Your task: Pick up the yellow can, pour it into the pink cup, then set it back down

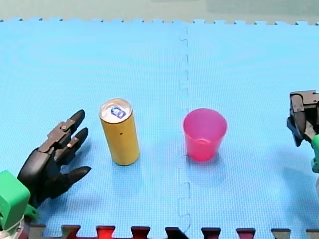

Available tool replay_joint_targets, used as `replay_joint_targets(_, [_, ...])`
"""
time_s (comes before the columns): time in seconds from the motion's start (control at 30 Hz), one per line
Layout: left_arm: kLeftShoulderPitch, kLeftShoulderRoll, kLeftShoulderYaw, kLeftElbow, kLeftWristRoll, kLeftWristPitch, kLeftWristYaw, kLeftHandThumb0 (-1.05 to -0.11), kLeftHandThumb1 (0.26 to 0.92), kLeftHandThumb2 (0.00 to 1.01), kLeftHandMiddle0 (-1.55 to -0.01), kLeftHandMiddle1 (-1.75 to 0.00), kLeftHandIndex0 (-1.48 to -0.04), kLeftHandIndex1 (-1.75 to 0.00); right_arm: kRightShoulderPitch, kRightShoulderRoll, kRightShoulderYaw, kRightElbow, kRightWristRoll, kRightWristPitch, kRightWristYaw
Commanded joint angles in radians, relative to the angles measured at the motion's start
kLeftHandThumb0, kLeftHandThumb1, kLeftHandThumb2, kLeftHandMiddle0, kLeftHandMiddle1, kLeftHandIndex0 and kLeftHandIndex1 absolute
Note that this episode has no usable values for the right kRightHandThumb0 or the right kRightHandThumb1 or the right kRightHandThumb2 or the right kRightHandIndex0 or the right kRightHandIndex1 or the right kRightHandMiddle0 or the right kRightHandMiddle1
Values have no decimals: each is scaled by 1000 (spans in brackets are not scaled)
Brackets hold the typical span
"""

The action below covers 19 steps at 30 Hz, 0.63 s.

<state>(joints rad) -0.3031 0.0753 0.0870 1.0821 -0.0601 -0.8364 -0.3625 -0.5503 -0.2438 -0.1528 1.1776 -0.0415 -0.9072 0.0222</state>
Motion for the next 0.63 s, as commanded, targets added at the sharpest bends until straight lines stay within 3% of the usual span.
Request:
replay_joint_targets(0.0, [-3,2,4,-1,-5,4,-1,-1048,894,26,-202,-8,-159,-5,-7,-4,-2,4,3,-5,-2])
replay_joint_targets(0.6, [-24,-10,10,16,2,10,22,-1048,921,22,-221,-13,-176,-8,-13,-8,-2,17,-4,-6,-15])
